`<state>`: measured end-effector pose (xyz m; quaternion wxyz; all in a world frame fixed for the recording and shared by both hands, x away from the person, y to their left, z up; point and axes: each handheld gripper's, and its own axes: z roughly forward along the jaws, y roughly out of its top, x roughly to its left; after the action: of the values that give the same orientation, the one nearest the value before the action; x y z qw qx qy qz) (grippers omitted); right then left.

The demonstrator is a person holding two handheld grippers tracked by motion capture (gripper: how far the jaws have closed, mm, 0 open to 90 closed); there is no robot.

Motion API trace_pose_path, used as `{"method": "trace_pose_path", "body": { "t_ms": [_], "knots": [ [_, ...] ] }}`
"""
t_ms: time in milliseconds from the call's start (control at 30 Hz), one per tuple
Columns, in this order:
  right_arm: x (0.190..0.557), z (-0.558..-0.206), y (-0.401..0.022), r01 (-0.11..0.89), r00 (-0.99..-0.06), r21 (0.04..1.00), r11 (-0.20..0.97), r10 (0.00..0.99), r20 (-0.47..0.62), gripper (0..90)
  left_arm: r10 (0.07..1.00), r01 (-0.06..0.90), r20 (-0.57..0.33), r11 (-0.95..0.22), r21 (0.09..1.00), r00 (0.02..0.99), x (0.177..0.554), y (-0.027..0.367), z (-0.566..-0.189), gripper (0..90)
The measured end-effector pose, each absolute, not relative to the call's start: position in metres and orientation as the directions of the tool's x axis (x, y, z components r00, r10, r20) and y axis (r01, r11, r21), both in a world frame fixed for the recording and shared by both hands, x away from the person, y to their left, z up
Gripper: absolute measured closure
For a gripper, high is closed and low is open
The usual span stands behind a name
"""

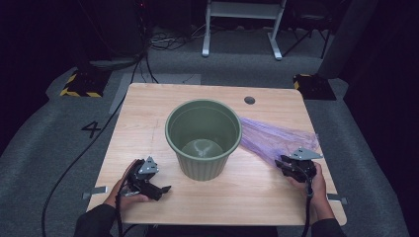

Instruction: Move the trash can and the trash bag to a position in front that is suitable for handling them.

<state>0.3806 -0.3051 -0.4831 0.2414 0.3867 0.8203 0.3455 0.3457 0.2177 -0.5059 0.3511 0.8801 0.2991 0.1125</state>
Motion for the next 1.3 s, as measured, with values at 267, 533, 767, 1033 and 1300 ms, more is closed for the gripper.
{"method": "trace_pose_path", "body": {
  "t_ms": [267,533,767,1033,1300],
  "knots": [
    [0.386,-0.488,-0.319,0.485,-0.565,0.743,0.461,0.813,-0.136,79.9,0.605,0.447,-0.012,-0.575,0.685,0.796,0.346,0.218,-0.506,0.0],
    [0.385,-0.486,-0.332,0.49,-0.517,0.739,0.463,0.836,-0.182,79.2,0.605,0.448,-0.012,-0.574,0.685,0.796,0.346,0.218,-0.506,0.0],
    [0.379,-0.474,-0.334,0.473,-0.469,0.764,0.439,0.859,-0.204,63.8,0.605,0.447,-0.012,-0.575,0.685,0.796,0.346,0.218,-0.506,0.0],
    [0.383,-0.449,-0.29,0.412,-0.48,0.824,0.388,0.862,-0.166,44.0,0.606,0.447,-0.012,-0.573,0.687,0.796,0.346,0.217,-0.506,0.0],
    [0.418,-0.463,-0.235,0.43,-0.552,0.806,0.407,0.825,-0.122,40.8,0.606,0.446,-0.011,-0.574,0.687,0.796,0.346,0.217,-0.506,0.0]
  ]
}}
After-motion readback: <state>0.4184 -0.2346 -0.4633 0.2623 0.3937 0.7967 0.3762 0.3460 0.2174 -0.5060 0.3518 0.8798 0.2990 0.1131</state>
